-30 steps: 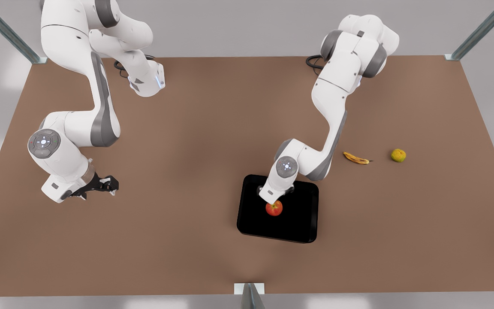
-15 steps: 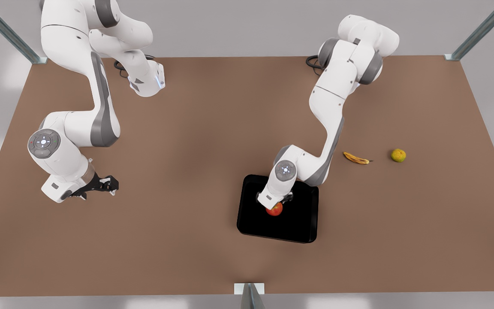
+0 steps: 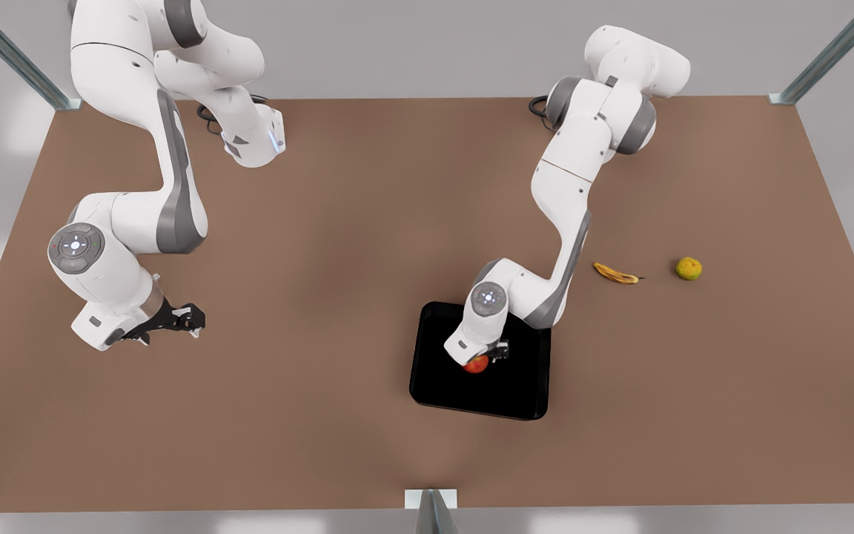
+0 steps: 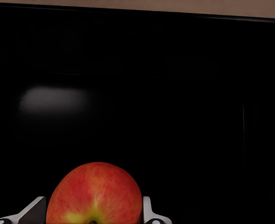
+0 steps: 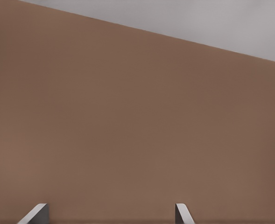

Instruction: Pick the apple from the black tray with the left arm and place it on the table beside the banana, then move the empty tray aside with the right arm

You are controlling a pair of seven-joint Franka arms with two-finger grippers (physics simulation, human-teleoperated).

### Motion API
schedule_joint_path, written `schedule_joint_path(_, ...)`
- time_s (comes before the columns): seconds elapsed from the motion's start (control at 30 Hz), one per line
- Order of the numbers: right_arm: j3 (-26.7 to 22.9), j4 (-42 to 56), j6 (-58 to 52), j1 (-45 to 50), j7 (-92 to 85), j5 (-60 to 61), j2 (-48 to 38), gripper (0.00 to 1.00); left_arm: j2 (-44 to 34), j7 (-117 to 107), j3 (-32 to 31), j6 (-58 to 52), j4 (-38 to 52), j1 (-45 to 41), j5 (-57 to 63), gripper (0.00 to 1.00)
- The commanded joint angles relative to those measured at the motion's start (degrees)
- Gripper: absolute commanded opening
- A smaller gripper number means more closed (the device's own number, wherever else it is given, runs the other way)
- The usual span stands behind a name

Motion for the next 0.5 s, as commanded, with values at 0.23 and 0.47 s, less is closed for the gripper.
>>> schedule_joint_path(0.23,0.1,0.0,-0.1,0.0,-0.2,0.1,-0.1,1.0,-3.2,3.8,0.3,-9.1,0.1,0.1,0.2,0.81)
schedule_joint_path(0.47,11.1,6.3,-12.4,1.9,15.5,0.1,-1.9,1.0,-21.4,17.8,0.3,-16.3,-16.2,6.9,-0.1,0.77)
